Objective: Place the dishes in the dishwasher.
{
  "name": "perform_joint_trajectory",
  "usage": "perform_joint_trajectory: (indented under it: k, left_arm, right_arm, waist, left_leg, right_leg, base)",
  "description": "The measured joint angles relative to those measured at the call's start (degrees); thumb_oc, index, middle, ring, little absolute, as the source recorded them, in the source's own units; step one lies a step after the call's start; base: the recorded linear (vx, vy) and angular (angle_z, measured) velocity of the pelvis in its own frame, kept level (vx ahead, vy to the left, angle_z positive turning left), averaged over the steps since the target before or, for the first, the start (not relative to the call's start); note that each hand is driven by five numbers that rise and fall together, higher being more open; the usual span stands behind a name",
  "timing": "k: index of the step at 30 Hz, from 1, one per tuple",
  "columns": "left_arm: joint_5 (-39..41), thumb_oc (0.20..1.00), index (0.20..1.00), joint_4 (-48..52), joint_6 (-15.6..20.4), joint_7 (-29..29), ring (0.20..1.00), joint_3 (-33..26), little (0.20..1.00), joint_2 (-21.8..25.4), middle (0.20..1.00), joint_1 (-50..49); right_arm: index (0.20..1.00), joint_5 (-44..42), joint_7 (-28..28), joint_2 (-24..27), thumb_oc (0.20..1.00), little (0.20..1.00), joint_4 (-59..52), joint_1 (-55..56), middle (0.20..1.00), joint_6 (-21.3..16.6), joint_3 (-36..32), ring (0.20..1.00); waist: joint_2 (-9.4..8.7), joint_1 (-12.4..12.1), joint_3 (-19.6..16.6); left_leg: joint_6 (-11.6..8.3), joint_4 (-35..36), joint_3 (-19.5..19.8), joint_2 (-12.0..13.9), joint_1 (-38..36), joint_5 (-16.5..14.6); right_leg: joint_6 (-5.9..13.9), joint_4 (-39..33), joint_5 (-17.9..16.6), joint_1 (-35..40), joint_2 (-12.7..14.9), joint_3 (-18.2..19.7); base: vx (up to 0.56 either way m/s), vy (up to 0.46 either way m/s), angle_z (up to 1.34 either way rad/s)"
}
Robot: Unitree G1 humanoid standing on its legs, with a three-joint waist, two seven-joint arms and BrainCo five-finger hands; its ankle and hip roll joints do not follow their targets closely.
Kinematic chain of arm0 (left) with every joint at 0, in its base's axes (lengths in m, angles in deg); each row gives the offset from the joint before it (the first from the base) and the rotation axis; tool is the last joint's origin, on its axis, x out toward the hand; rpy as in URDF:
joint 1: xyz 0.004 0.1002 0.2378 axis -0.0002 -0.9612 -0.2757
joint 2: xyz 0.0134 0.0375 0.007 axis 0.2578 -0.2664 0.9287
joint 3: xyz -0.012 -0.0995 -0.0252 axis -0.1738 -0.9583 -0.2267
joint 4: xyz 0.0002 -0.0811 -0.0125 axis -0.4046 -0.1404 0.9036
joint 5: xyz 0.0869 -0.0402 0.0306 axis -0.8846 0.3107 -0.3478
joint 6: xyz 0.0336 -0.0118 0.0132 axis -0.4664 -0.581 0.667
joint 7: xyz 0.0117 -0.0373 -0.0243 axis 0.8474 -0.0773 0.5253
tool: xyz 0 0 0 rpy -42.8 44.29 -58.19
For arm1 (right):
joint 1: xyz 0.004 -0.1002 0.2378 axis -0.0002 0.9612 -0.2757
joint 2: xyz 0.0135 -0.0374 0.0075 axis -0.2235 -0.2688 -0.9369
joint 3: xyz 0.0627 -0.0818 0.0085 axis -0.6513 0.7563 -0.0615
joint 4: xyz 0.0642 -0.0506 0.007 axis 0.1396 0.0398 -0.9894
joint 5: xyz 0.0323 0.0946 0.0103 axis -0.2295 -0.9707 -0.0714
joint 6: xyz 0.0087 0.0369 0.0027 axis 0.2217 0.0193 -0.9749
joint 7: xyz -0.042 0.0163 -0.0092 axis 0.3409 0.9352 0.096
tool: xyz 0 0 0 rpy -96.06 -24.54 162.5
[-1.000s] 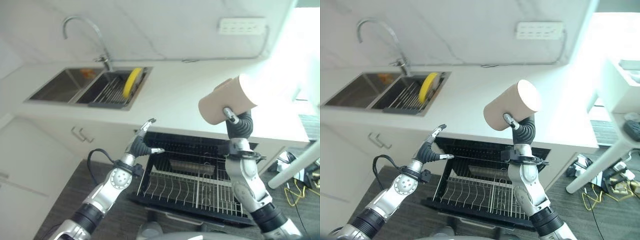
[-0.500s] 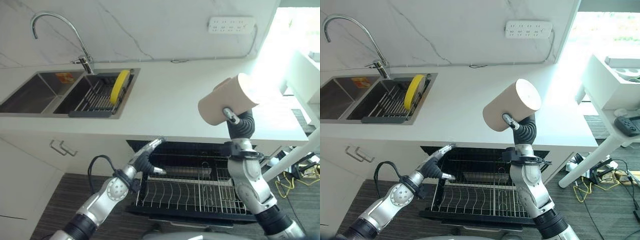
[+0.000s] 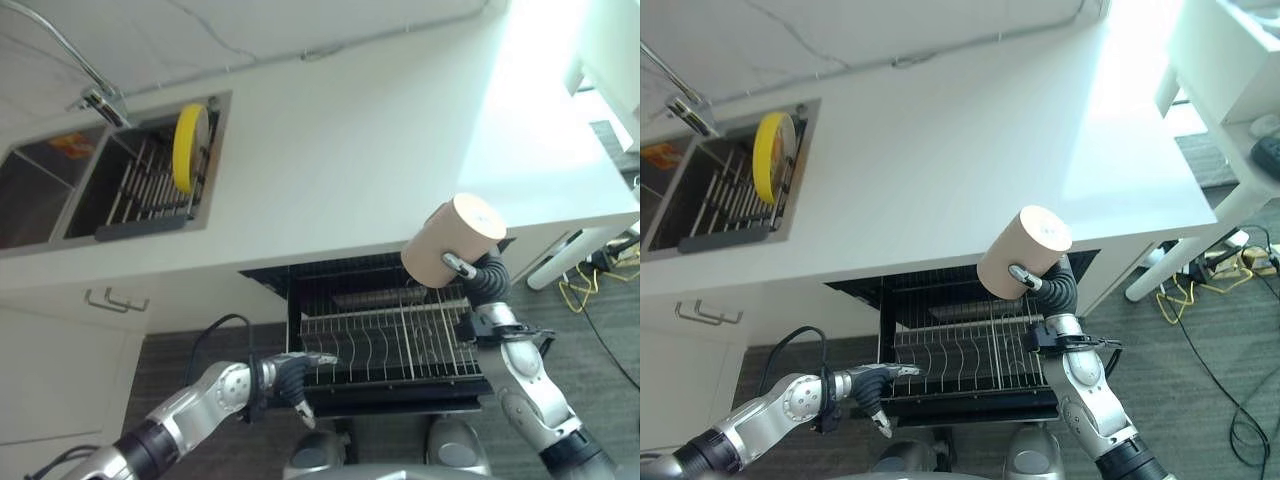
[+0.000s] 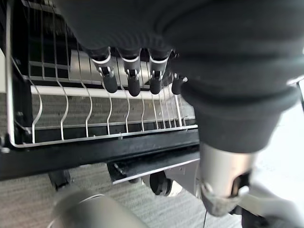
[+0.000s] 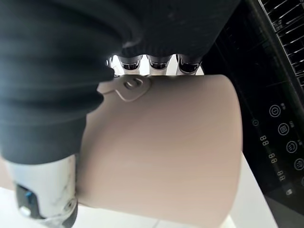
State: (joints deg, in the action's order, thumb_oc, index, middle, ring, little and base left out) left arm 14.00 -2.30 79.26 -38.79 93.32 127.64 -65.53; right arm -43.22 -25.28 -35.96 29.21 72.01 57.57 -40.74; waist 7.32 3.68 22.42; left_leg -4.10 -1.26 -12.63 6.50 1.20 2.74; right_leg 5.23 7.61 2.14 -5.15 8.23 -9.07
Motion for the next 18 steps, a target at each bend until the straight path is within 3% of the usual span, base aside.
perform_joint_trajectory:
  k: [5,18]
  left_arm:
    - [-0.4,1.0,1.0,-0.41,-2.32,2.09,1.0,0.56,1.0,-1.56,1.0,6.57]
    - [-8.62,1.0,1.0,-4.7,-6.83,9.4,1.0,2.13,1.0,-5.59,1.0,7.1]
  right_arm:
    - [0.2,0.08,0.95,-0.34,0.2,0.2,-2.06,-5.33,0.2,-3.9,-0.37,0.2]
    - [0.2,4.27,3.11,-1.23,0.2,0.2,-1.08,-5.78,0.2,-8.77,0.42,0.2]
  waist:
    - [-0.34,0.72,5.84]
    - [-1.2,0.43,6.37]
  left_leg:
    - [0.34,0.65,0.69,-0.08,3.12,0.2]
    - [0.64,1.33,0.65,-0.12,5.4,0.73]
  right_leg:
    - [0.29,-0.24,-2.52,-3.3,-0.18,0.5]
    - [0.28,-5.83,-6.11,-3.29,-0.71,0.09]
  base:
    - [-0.12,-0.04,-0.05]
    - [-0.05,-0.022,-0.01]
